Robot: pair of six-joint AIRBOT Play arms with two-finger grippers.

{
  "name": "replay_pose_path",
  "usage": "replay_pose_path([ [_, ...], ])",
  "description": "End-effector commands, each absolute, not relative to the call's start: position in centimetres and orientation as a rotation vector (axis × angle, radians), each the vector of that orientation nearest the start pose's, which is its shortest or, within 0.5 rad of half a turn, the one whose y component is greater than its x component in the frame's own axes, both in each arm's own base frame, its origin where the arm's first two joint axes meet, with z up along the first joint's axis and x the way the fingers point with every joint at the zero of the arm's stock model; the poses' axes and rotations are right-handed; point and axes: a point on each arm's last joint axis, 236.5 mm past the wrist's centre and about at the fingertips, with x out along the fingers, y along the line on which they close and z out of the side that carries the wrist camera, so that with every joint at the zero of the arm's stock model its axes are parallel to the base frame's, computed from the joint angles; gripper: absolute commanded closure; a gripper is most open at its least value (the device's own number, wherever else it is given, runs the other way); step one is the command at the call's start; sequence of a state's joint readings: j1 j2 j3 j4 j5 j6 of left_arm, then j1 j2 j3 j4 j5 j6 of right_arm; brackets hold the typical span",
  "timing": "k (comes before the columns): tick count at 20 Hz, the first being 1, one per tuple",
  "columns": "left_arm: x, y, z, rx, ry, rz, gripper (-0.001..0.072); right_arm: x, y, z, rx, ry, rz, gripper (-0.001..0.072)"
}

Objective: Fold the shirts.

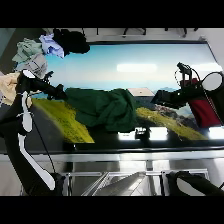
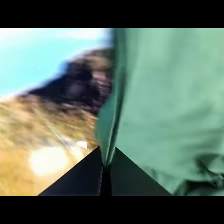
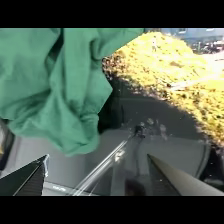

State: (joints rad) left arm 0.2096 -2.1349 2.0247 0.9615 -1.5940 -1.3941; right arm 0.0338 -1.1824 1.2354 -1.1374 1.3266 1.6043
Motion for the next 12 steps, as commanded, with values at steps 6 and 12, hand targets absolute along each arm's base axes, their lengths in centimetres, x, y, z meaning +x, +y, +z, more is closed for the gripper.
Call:
replay_pose_path([
  [6, 45.7, -4.2, 4.9, -0.521, 1.397, -0.440, 0.0695, 37.5, 10.7, 5.0, 0.384, 1.280, 0.279, 0.0016],
  [12, 42.8, -7.6, 13.8, -0.416, 1.215, -0.459, 0.0695, 40.4, 15.3, 0.8, 0.533, 1.258, 0.462, 0.0016],
])
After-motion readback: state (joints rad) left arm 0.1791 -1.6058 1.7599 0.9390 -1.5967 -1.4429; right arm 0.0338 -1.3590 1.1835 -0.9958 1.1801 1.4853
